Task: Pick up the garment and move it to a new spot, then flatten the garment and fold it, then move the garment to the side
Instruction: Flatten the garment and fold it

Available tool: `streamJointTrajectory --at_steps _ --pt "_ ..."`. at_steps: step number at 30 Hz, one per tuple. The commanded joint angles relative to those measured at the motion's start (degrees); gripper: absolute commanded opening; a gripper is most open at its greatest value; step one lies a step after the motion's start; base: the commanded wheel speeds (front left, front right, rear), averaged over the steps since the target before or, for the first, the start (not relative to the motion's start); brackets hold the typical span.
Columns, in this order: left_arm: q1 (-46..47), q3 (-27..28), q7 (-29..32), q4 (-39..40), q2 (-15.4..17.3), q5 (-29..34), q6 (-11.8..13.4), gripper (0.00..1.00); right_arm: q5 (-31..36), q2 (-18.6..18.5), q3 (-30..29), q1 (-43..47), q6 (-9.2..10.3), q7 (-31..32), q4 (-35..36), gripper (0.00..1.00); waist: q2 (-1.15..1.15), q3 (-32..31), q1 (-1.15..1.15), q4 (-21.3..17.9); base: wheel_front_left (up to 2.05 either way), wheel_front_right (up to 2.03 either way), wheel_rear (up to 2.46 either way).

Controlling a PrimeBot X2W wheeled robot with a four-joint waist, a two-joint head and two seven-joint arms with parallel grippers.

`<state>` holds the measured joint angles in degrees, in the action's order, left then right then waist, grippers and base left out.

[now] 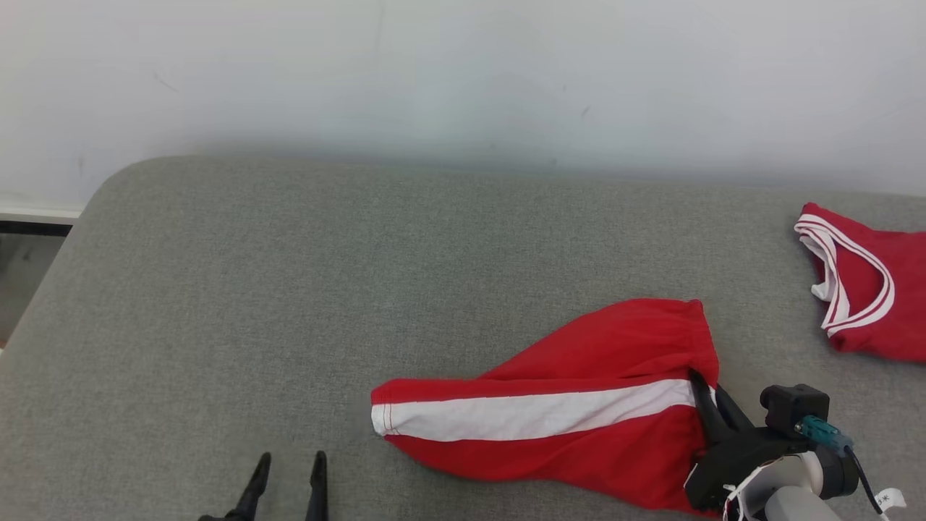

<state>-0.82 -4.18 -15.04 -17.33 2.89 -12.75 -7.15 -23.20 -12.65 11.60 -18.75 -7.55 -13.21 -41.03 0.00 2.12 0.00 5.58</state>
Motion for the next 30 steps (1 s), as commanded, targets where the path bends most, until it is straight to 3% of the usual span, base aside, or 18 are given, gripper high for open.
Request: streamJointTrajectory --at_steps 1,2,3,4,10,21,30 --pt "1.03 -0.94 -0.18 -0.51 -0.01 -0.05 -0.37 1.0 0.35 0.25 -0.07 -0.45 0.1 -0.57 -0.52 0.0 0.0 -0.36 0.0 -0.62 0.0 0.0 0.0" --pt "1.16 -1.59 -0.18 -0.84 0.0 0.02 -0.25 1.0 0.42 0.45 0.15 -0.63 0.1 -0.7 -0.93 0.26 0.0 -0.48 0.0 -0.89 0.0 0.0 0.0" --pt "1.24 -2.12 -0.18 -1.15 0.03 -0.14 -0.29 1.0 0.54 0.54 0.3 -0.75 0.11 -0.96 -1.21 0.7 0.0 -0.55 0.0 -1.08 0.0 0.0 0.0" --pt "1.18 -2.76 -0.18 -1.47 0.02 -0.4 -0.32 1.0 0.52 0.62 0.58 -0.77 0.11 -1.05 -1.5 1.0 0.0 -0.65 0.0 -1.29 0.0 0.0 0.0" --pt "1.53 -4.29 -0.18 -2.44 0.14 -1.69 -0.35 1.0 0.99 0.3 -0.64 0.44 0.1 -1.9 -0.3 1.0 0.0 -0.95 0.0 -2.29 0.0 0.0 0.0" --pt "2.75 -6.36 -0.18 -3.29 1.26 -3.84 -0.31 1.0 4.34 2.19 -5.9 11.63 0.1 -1.94 15.66 1.0 0.0 0.04 0.0 -3.31 0.0 0.0 0.0" --pt "4.06 -6.77 -0.18 -4.31 2.35 -4.71 -0.31 1.0 4.82 1.92 -4.3 15.56 0.1 -1.95 19.38 1.0 0.0 0.72 0.0 -4.81 0.0 0.0 0.0"
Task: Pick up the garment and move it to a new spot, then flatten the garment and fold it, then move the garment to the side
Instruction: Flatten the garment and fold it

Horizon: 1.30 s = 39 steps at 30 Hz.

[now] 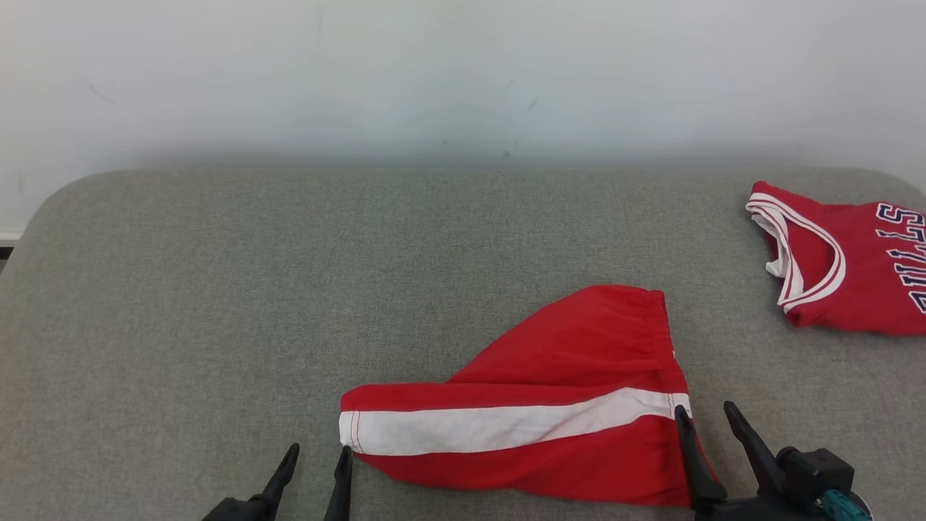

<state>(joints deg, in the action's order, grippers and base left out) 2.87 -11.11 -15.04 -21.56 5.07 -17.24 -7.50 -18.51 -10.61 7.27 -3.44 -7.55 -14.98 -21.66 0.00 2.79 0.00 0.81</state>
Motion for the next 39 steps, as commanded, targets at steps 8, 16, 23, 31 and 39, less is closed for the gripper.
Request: streamJointTrajectory --at_steps 8,16,23,31,39 --pt "4.36 -4.03 -0.17 -4.65 2.92 -2.37 0.03 1.0 0.47 -1.64 2.48 -3.29 0.1 0.82 -3.22 1.0 0.0 0.83 0.0 -0.41 0.0 0.0 0.0" --pt "10.08 -8.73 -0.17 -10.7 4.23 -6.27 0.03 1.0 -1.58 -2.69 6.54 -8.45 0.11 1.35 -8.55 1.0 0.0 2.52 0.0 -0.47 0.0 0.0 0.0" --pt "14.4 -14.43 -0.18 -14.54 4.19 -11.85 0.04 0.23 -3.71 -3.02 9.89 -11.54 0.11 1.37 -11.97 0.0 0.0 3.76 0.0 0.0 0.0 0.0 0.0" --pt "12.99 -14.4 -0.18 -12.75 4.7 -11.91 0.04 0.0 -4.93 -4.16 10.59 -10.21 0.11 0.26 -11.19 0.0 0.0 2.74 0.0 0.16 0.0 0.0 0.0" --pt "5.72 -10.3 -0.18 -3.81 5.82 -8.97 0.05 0.0 -7.44 -6.18 9.04 -4.19 0.1 0.01 -3.38 0.0 0.0 2.02 0.0 0.35 0.0 0.0 0.0"
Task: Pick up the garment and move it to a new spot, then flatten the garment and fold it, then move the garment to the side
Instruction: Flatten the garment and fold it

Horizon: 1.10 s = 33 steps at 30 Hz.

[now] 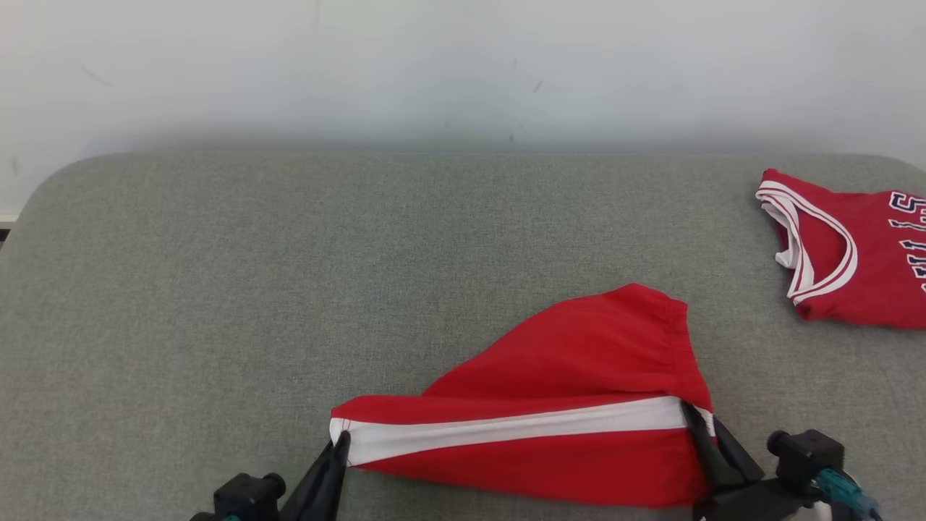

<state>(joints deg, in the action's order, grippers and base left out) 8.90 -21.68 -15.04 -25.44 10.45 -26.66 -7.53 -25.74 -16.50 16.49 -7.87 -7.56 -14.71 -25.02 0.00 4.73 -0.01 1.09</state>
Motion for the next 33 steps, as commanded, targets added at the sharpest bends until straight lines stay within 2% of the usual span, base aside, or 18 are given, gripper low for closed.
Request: streamJointTrajectory --at_steps 1,5,9,12,17,21,24,29,33 --pt "-0.74 0.69 -0.18 1.39 0.69 0.89 0.09 0.0 -0.57 -0.55 -0.37 0.96 0.12 -0.06 1.26 0.0 0.0 0.16 0.01 0.11 0.0 0.0 0.0" --pt "-0.2 0.91 -0.18 5.61 1.82 1.77 0.09 0.0 -2.99 -1.69 -0.46 1.65 0.12 1.72 6.51 0.0 0.0 0.68 0.01 0.08 0.0 0.0 0.0" --pt "4.79 -1.05 0.43 7.89 3.62 0.97 0.09 0.0 -4.43 -2.78 1.86 -1.95 0.12 4.94 10.93 0.0 0.0 1.88 0.01 -0.18 0.0 0.0 0.0" --pt "11.25 -3.62 2.6 9.22 5.6 0.1 0.09 0.0 -6.17 -3.91 3.18 -6.77 0.12 7.49 13.29 0.0 0.0 3.54 0.01 -0.46 0.0 0.0 0.0" --pt "25.64 -6.84 7.36 11.01 9.76 -5.47 0.1 0.0 -13.34 -4.39 4.24 -18.17 0.12 13.33 15.09 0.0 0.0 8.03 0.01 -0.81 0.0 0.0 0.0" --pt "39.37 -8.46 11.09 10.01 12.97 -11.18 0.09 0.0 -19.95 -5.36 3.72 -30.04 0.12 19.13 13.07 0.0 0.0 12.89 0.01 -1.04 0.0 0.0 0.0" --pt "49.94 -9.46 13.07 7.46 14.43 -14.85 0.09 0.0 -21.02 -6.86 3.94 -40.31 0.12 22.2 9.68 0.0 0.0 16.59 0.01 -1.04 0.0 0.0 0.0" --pt "66.05 -10.68 15.16 1.12 13.91 -21.62 0.09 0.0 -27.84 -4.01 1.35 -57.25 0.12 25.9 1.83 0.0 0.0 22.16 0.01 -1.24 0.0 0.0 0.0" --pt "77.24 -12.37 15.27 -3.22 13.04 -24.18 0.09 0.0 -27.47 -2.73 1.44 -69.39 0.12 26.22 -4.16 0.0 0.0 25.25 0.01 -1.01 0.0 0.0 0.0"
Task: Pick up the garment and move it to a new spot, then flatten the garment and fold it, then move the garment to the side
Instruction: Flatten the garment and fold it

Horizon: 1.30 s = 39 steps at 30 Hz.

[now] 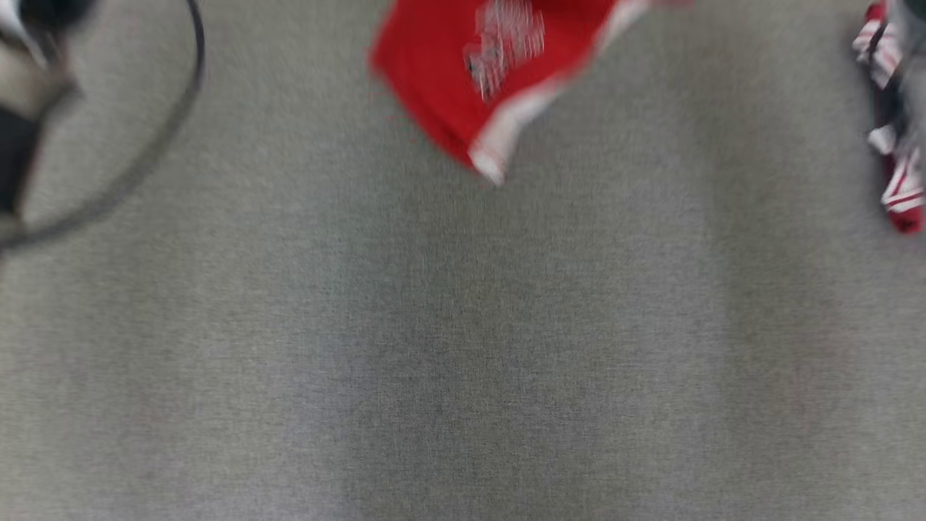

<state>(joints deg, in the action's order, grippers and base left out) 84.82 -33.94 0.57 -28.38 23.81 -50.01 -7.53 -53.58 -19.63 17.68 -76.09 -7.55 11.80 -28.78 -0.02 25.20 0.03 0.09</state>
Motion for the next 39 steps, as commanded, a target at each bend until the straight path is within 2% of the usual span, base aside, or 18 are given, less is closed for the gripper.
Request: streamJointTrajectory --at_steps 1,4,11,20,25,28,31,33,37,39 --pt "3.79 -0.15 -0.56 -1.22 -0.73 -1.87 0.09 0.0 0.9 0.49 0.46 -3.88 0.11 -0.73 -1.65 0.0 0.02 5.36 -0.03 0.1 0.0 0.0 0.0" --pt "10.38 -0.78 -1.42 -4.51 -1.09 -3.84 0.09 0.0 2.29 0.65 1.21 -11.17 0.11 -2.76 -5.5 0.0 0.02 6.71 -0.03 0.38 0.0 0.0 0.0" --pt "20.77 -3.44 -4.18 -9.46 -0.24 -5.31 0.09 0.0 4.37 0.34 3.84 -21.48 0.11 -7.69 -11.77 0.0 0.02 8.71 -0.03 0.39 0.0 0.0 0.0" --pt "24.71 -7.78 -8.22 -13.5 0.14 -10.48 0.09 0.0 0.62 -0.86 10.11 -25.5 0.11 -10.91 -14.24 0.0 0.02 9.96 -0.03 0.69 0.0 0.0 0.0" --pt "20.73 -11.1 -10.23 -12.68 1.2 -14.11 0.09 0.0 -2.44 -2.8 14.36 -22.48 0.11 -12.17 -12.83 0.0 0.02 9.41 -0.03 0.76 0.0 0.0 0.0" --pt "16.69 -12.8 -12.26 -10.17 1.35 -16.82 0.08 0.0 -5.24 -4.51 17.27 -18.52 0.11 -13.34 -9.62 0.0 0.02 7.85 -0.03 0.77 0.0 0.0 0.0" --pt "10.67 -14.26 -14.08 -7.04 3.26 -18.37 0.09 0.0 -8.6 -7.02 20.08 -13.01 0.11 -14.37 -4.96 0.0 0.02 5.81 -0.03 0.42 0.0 0.0 0.0" --pt "5.58 -13.16 -15.1 -4.63 3.84 -20.85 0.09 0.0 -10.83 -9.08 22.07 -8.11 0.11 -15.22 -1.28 0.0 0.02 3.98 -0.03 0.3 0.0 0.0 0.0" --pt "-5.48 -12.39 -15.72 1.19 6.12 -21.28 0.06 0.0 -13.82 -13.76 26.14 2.01 0.11 -17.55 6.46 0.0 0.02 -0.25 -0.03 0.25 0.0 0.0 0.0" --pt "-11.68 -8.82 -15.8 4.35 6.63 -21.64 0.07 0.0 -15.6 -15.91 27.89 7.62 0.11 -18.79 10.22 0.0 0.02 -2.37 -0.03 0.36 0.0 0.0 0.0"
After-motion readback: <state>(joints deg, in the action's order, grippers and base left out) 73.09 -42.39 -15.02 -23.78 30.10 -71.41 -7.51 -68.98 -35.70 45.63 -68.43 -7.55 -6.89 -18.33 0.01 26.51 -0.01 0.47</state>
